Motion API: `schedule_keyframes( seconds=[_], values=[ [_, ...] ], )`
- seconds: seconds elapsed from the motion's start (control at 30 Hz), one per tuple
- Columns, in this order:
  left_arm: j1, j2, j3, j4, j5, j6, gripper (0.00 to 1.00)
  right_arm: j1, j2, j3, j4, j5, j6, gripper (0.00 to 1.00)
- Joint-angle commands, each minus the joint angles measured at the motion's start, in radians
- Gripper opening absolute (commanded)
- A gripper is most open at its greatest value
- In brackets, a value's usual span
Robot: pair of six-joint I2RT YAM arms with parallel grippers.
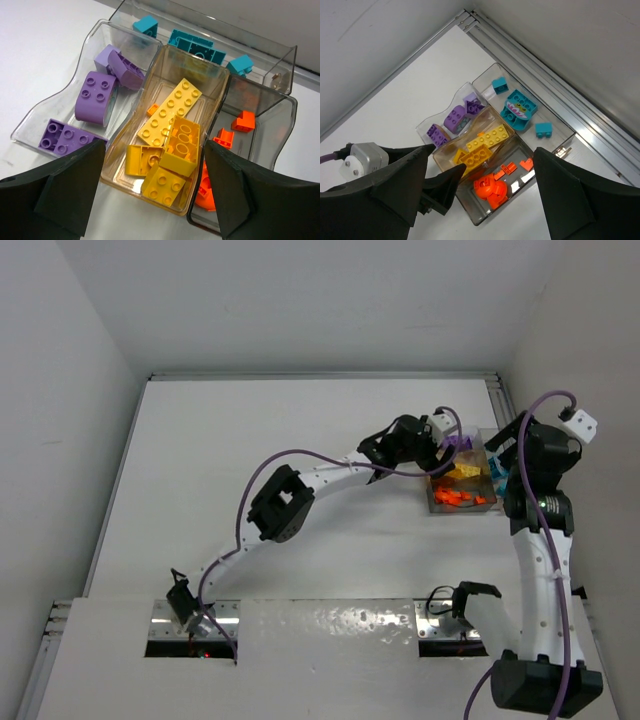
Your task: Sort the legos into containers by color
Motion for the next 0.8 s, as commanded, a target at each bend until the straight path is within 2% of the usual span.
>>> schedule_keyframes(
  seconds=[0.0,0.17,0.3,0.4,0.47,0.53,0.57,0.6,0.7,0.77],
  values=[
    [0.000,-0.132,0.048,0.003,-0.024,0.050,0.79,-0.002,0.021,0.068,-0.004,-0.015,-0.006,0.84],
    [0.059,-0.315,-0.067,-0.180,-0.011,0.090,0.79,-0.002,0.036,0.120,-0.072,-0.037,-0.039,0.85],
    [0.172,-0.606,-0.343,-0.308,0.012,0.176,0.79,-0.002,0.004,0.105,-0.132,-0.112,-0.084,0.90],
    [0.267,-0.827,-0.558,-0.365,-0.038,0.236,0.79,-0.002,-0.057,0.056,-0.222,-0.166,-0.091,0.94],
    [0.302,-0.931,-0.651,-0.402,-0.161,0.254,0.79,-0.002,-0.100,0.015,-0.317,-0.216,-0.085,0.96],
    [0.330,-1.136,-0.838,-0.429,-0.287,0.278,0.81,-0.002,-0.171,-0.016,-0.424,-0.248,-0.062,0.99],
    [0.330,-1.137,-0.839,-0.434,-0.341,0.278,0.82,-0.002,-0.201,-0.030,-0.458,-0.250,-0.049,0.99],
    [0.333,-1.241,-0.936,-0.438,-0.377,0.261,0.83,-0.002,-0.261,-0.042,-0.489,-0.246,-0.032,0.99],
    [0.339,-1.423,-1.113,-0.454,-0.478,0.206,0.84,-0.002,-0.339,-0.069,-0.607,-0.230,0.042,0.99],
    [0.341,-1.499,-1.188,-0.478,-0.561,0.166,0.85,-0.002,-0.395,-0.050,-0.676,-0.210,0.088,0.99]
  ],
)
